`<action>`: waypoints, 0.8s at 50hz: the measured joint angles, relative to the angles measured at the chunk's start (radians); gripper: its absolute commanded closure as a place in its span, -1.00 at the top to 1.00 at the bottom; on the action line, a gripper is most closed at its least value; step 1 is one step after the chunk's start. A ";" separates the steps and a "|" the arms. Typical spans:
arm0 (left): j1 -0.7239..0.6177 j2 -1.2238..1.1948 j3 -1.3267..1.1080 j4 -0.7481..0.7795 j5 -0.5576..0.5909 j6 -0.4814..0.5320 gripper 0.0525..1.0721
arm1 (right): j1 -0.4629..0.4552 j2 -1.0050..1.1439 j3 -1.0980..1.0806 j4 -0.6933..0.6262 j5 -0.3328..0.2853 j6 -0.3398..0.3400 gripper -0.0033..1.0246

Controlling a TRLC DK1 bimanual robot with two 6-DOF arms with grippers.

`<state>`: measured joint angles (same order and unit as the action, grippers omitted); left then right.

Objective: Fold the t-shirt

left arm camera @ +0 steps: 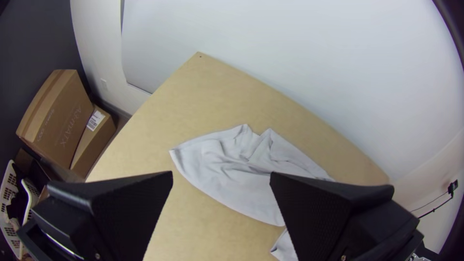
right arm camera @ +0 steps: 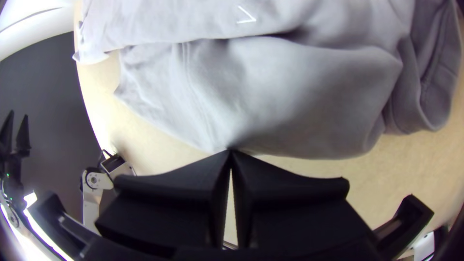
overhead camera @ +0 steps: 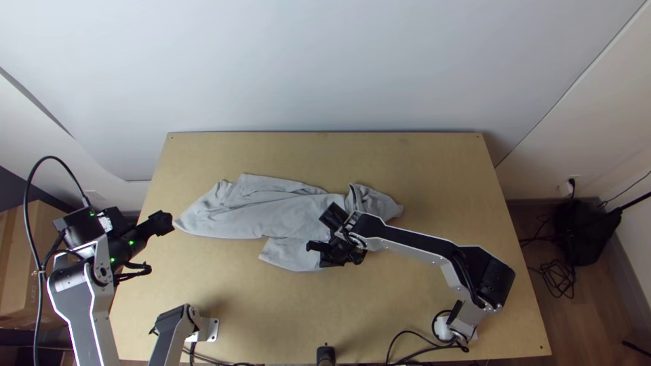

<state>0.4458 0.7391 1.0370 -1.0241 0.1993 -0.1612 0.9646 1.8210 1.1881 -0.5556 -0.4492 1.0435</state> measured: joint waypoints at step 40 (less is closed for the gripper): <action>0.034 0.037 -0.005 -0.005 0.000 0.072 0.91 | 0.037 0.087 0.107 -0.093 0.042 -0.136 -0.95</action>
<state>0.4793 0.7757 1.0321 -1.0286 0.1993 -0.0895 1.0012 1.9083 1.2949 -0.6483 -0.4068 0.9073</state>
